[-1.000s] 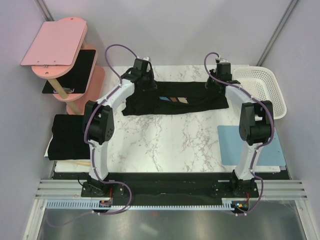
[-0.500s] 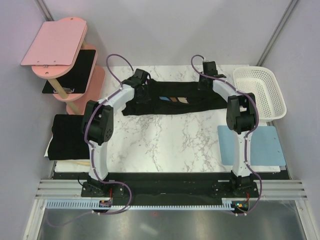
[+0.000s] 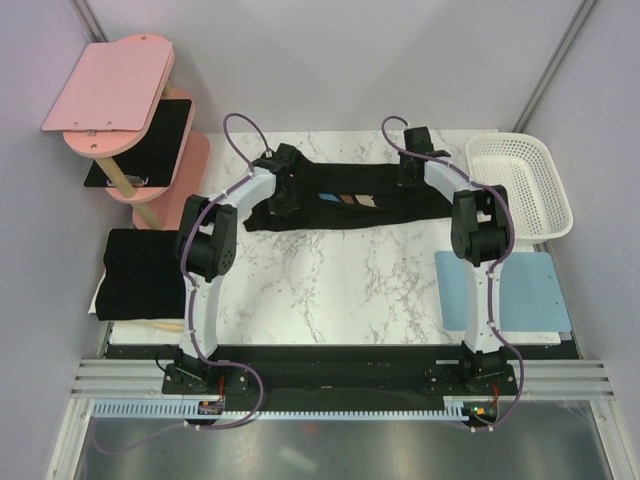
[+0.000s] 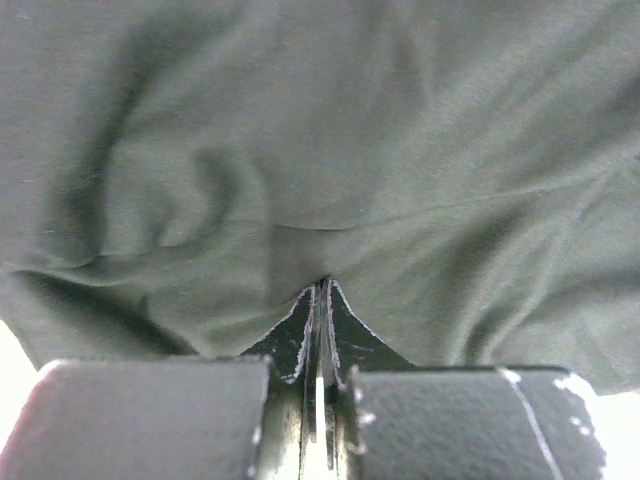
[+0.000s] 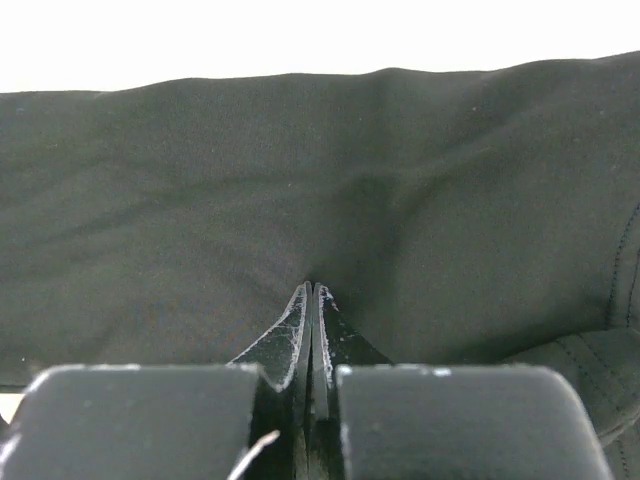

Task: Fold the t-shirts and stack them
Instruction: Rotate the tshirt 90 degrees

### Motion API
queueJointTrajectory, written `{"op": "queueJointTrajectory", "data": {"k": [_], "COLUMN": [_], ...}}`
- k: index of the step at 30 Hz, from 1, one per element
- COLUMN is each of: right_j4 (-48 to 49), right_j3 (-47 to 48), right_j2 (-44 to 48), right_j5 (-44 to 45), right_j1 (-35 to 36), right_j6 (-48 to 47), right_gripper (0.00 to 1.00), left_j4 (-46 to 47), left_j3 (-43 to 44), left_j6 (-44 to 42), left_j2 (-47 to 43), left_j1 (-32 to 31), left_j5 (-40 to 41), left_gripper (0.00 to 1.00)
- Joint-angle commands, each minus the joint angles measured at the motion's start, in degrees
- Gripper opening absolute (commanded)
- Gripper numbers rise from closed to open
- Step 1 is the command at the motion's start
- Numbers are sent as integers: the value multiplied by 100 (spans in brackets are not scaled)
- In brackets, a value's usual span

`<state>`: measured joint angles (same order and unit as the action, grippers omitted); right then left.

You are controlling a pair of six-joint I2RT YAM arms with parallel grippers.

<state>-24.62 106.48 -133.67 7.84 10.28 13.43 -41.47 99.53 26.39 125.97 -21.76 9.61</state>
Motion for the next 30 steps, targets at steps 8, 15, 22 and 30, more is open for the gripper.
{"op": "queueJointTrajectory", "data": {"k": [8,15,22,30], "right_j4": [-1018,-1317,-1326,-1212], "right_j3": [-1882,-2842,-3800,-3845], "right_j2": [1323,2283,2916,3408], "right_j5": [-247,-870,-2066,-3200], "right_j1": [483,957,1283,1318], "right_j6": [-201,-113,46,-7], "right_gripper": [0,0,0,0], "left_j4": [-1196,-1425,-644,-282], "left_j3": [2288,4091,4409,3894], "left_j6": [-582,-943,-1101,-1101], "left_j2": [1191,2282,2283,1590], "left_j1": [145,216,216,304], "left_j5": [718,446,-64,-766], "left_gripper": [2,2,2,2]}}
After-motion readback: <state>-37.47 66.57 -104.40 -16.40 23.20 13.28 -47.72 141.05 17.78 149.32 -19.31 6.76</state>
